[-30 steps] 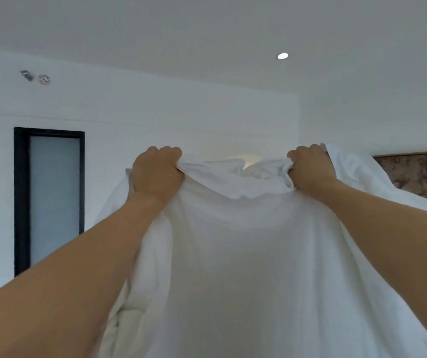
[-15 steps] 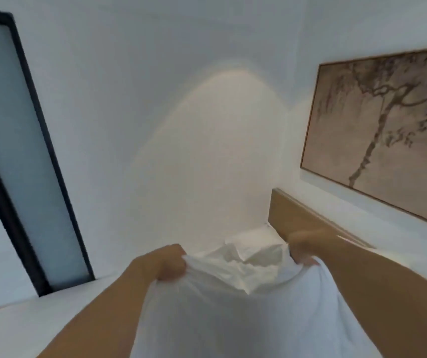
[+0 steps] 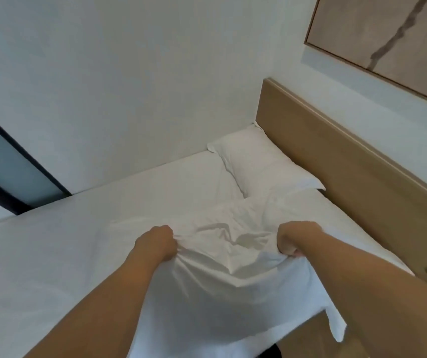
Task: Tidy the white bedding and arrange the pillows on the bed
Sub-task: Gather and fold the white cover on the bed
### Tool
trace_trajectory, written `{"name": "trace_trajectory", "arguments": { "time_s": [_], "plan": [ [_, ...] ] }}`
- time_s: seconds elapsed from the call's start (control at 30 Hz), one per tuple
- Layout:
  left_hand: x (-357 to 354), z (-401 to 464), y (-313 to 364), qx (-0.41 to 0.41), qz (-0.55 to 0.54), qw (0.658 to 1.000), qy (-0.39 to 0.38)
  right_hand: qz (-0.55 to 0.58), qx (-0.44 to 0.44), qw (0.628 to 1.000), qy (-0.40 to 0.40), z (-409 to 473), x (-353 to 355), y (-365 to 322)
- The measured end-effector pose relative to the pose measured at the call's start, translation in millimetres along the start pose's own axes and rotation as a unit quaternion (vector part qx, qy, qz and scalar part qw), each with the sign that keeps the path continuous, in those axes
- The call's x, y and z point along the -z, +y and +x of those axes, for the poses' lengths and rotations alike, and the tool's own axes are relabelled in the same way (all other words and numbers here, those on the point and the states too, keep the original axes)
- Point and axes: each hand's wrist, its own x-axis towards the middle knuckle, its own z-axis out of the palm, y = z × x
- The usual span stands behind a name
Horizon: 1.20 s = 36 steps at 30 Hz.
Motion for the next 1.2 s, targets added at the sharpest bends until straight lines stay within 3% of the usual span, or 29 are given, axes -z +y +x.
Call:
{"name": "trace_trajectory", "arguments": {
  "time_s": [0.13,0.23,0.4,0.53,0.67,0.83,0.93,1.03,1.13,1.2],
  "plan": [
    [-67,34,14,0.015,0.034,0.998,-0.06,0.03,-0.011,0.999,-0.013,65,-52,-9],
    [-111,65,16,0.014,0.064,0.997,-0.044,0.034,-0.005,0.999,-0.015,124,-77,-18],
    [-173,132,2,0.046,0.066,0.996,0.029,0.056,0.014,0.995,0.086,219,-103,-36],
    [-207,200,-5,0.092,-0.001,0.993,0.068,0.06,0.016,0.985,0.163,295,-110,-62],
    [-256,237,2,0.166,-0.028,0.986,-0.003,0.04,-0.023,0.977,0.207,371,-119,-79],
    [-327,210,-7,0.242,-0.083,0.962,-0.097,0.078,-0.019,0.979,0.189,401,-138,-128],
    [-322,205,-31,0.167,-0.125,0.973,-0.099,0.128,0.079,0.973,0.177,378,-139,-166],
    [-266,204,-56,0.047,-0.032,0.989,-0.139,0.138,0.237,0.937,0.216,343,-129,-207],
    [-213,189,-71,-0.036,0.032,0.985,-0.167,0.076,0.328,0.901,0.274,321,-121,-244],
    [-193,169,-80,-0.071,0.033,0.987,-0.139,-0.008,0.365,0.888,0.28,312,-116,-264]
  ]
}}
